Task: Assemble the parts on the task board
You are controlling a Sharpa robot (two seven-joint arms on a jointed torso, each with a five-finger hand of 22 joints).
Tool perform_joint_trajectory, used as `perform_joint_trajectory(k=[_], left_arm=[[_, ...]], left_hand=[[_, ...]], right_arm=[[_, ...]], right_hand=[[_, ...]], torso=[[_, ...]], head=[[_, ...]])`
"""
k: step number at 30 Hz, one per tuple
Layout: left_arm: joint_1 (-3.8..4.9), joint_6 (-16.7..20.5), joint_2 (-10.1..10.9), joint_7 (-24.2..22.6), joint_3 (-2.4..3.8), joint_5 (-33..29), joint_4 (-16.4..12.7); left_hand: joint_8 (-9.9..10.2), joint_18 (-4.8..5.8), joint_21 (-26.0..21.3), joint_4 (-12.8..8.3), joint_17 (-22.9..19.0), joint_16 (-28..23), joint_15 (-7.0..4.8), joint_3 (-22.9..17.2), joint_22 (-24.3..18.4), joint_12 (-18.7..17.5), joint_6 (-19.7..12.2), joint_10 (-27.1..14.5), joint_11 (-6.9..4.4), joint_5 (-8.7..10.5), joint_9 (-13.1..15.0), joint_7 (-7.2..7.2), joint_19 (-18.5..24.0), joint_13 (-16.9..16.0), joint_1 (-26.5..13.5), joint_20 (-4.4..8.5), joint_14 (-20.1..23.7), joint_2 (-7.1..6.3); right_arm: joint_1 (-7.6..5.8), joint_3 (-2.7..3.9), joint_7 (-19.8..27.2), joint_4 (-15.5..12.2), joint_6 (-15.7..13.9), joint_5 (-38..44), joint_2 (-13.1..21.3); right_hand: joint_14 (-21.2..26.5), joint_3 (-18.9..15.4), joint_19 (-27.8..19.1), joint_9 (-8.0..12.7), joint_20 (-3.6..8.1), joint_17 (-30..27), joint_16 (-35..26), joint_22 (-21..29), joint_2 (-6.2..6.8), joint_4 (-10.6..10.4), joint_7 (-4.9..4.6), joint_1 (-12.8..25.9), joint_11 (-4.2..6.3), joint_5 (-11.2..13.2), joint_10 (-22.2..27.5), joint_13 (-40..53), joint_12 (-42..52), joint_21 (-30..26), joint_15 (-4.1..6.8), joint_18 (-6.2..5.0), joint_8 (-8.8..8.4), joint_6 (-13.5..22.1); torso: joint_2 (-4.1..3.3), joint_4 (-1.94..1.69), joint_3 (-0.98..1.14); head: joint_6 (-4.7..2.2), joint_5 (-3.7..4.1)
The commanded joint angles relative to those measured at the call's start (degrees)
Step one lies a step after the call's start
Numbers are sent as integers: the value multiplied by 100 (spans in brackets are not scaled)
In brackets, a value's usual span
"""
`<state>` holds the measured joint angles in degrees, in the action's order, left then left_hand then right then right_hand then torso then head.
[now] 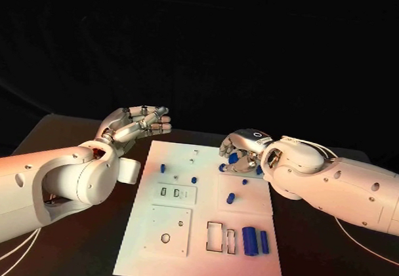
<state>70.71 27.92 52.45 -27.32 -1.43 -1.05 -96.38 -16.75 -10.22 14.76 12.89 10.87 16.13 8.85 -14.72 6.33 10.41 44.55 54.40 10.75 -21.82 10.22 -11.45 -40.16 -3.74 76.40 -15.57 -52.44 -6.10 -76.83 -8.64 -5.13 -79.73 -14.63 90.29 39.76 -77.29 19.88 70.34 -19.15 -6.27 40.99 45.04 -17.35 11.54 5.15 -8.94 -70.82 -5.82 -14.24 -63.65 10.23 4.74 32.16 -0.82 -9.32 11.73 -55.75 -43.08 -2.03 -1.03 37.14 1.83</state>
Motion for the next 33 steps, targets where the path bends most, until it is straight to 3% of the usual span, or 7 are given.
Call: perform_joint_trajectory(k=[1,8,18,26,30,31,33], left_arm=[[9,-131,1,10,4,-94,-23],[9,-152,14,47,4,-106,-45],[9,-138,30,98,4,-109,-67],[9,-134,36,128,5,-109,-48],[9,-137,37,147,5,-109,-40],[9,-139,38,157,5,-109,-39],[9,-138,38,168,5,-109,-36]], left_hand=[[9,-31,30,19,6,-33,20,-6,-9,-25,2,7,23,19,2,-153,-26,4,19,-3,29,-16],[9,-30,29,25,6,-43,24,-4,-12,-38,5,4,25,27,3,-154,-29,5,13,-4,41,-20],[9,-28,28,32,7,-51,27,-2,-16,-55,7,-5,30,33,3,-156,-32,6,5,-6,52,-22],[10,-28,27,38,9,-58,30,1,-19,-72,7,-17,34,36,4,-158,-37,7,-2,-7,60,-25],[12,-27,26,45,10,-64,32,4,-22,-85,7,-24,38,38,4,-161,-39,8,-11,-8,66,-27],[15,-26,25,51,12,-68,35,6,-25,-96,3,-31,40,39,4,-163,-40,8,-17,-9,71,-28],[20,-25,22,60,14,-77,39,8,-30,-117,-2,-45,46,39,3,-167,-41,9,-27,-11,80,-28]], right_arm=[[4,0,-113,55,140,280,-52],[14,-6,-154,135,257,302,-119],[39,-12,-177,210,432,362,-155],[60,-14,-162,236,461,371,-175],[65,-14,-157,234,427,346,-179],[66,-14,-153,230,408,335,-180],[66,-14,-150,224,378,319,-181]], right_hand=[[-67,105,-160,-77,10,613,956,-389,11,-49,9,-53,22,-30,15,76,72,451,-11,-70,-59,-57],[-206,354,-370,-171,-4,1132,1776,-888,51,-80,5,-31,18,-95,18,122,94,993,-19,-86,-105,-118],[-304,590,-453,-237,-14,1360,2141,-1294,79,-96,-10,-14,17,-129,-28,128,98,1379,-21,-79,-112,-192],[-355,698,-436,-274,-22,1472,2311,-1577,85,-117,3,9,26,-131,-50,124,93,1626,-13,-56,-106,-234],[-447,840,-329,-313,-10,1638,2504,-1982,29,-179,23,43,44,-124,-111,117,96,1963,-3,-16,-92,-279],[-535,983,-223,-343,6,1783,2650,-2283,-9,-208,44,35,62,10,-171,107,89,2213,12,19,-80,-307],[-588,1073,-161,-371,18,1874,2737,-2464,-20,-239,61,51,75,26,-228,101,83,2359,25,42,-59,-345]], torso=[[-33,-16,-7],[-74,-18,-6],[-122,-25,-22],[-143,-26,-17],[-156,-26,-22],[-160,-25,-23],[-165,-25,-22]], head=[[4,9],[26,-2],[61,7],[78,2],[70,0],[64,-10],[62,-5]])
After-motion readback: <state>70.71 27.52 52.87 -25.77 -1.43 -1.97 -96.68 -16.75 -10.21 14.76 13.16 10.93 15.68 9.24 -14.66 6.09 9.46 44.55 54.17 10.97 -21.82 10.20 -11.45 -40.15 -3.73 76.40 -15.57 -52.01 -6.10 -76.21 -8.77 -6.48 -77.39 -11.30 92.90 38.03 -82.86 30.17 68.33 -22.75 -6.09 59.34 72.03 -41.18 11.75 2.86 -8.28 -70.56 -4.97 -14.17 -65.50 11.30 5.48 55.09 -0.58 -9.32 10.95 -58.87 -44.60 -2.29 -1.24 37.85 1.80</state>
